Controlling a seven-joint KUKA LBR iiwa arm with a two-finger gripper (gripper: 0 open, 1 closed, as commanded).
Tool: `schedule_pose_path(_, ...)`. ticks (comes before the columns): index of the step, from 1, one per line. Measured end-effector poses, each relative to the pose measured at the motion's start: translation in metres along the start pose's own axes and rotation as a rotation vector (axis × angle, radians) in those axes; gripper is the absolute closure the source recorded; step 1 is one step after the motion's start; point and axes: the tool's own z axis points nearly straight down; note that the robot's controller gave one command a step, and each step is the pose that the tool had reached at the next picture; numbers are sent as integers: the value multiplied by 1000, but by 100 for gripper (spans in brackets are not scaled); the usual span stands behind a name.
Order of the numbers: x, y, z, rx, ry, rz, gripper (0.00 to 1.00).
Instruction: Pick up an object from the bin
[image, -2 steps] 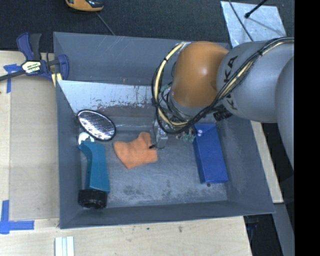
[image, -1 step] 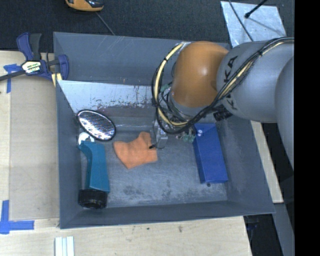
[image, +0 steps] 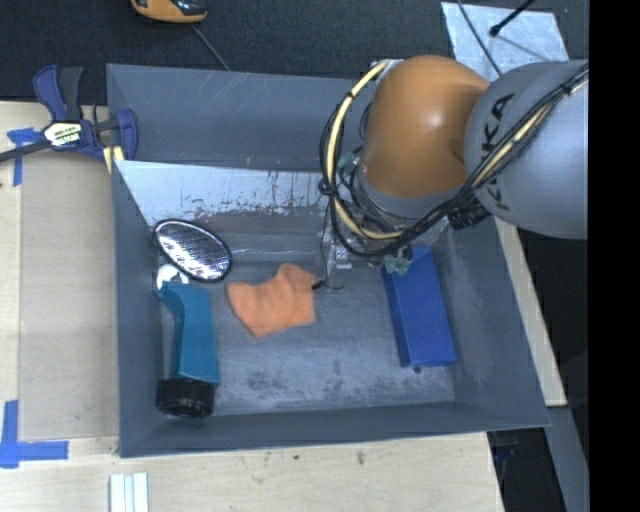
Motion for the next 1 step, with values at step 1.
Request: schedule_pose_path(1,-3,43,117,-2,-10,21,0)
